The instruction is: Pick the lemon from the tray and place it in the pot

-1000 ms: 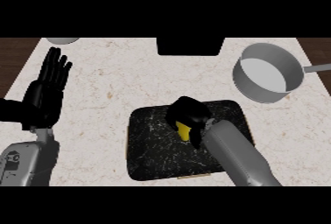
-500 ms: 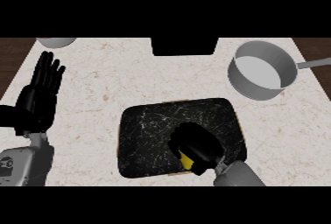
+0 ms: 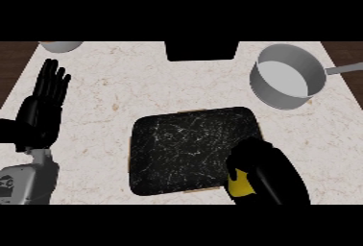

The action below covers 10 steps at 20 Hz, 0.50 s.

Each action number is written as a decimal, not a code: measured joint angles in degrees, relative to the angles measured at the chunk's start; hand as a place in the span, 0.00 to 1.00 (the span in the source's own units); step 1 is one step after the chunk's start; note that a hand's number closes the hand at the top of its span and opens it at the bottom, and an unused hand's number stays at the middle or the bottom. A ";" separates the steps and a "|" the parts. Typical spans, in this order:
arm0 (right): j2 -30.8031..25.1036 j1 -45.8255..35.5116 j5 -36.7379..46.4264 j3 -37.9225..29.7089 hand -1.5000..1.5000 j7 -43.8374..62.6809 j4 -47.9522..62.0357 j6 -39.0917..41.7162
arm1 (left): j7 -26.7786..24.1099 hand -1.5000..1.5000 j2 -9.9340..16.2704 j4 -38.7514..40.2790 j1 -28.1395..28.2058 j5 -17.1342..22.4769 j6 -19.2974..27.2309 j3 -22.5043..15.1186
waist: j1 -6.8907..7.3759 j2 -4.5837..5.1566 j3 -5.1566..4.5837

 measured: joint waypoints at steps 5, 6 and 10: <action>-1.56 -0.62 -5.41 -11.65 1.00 2.92 -8.27 0.08 | 0.61 0.50 0.56 0.08 -1.27 0.70 -0.76 0.41 | 0.81 0.30 0.03; -2.01 -1.22 -7.41 -14.57 1.00 2.53 -8.20 -0.08 | 0.74 0.50 0.51 0.14 -1.50 0.62 -0.74 0.32 | 1.02 0.36 0.03; -4.90 -6.05 -14.35 -25.61 1.00 3.14 -6.26 2.19 | 0.10 0.50 -0.33 0.91 -1.98 -0.26 -0.41 -0.54 | 1.57 0.51 0.03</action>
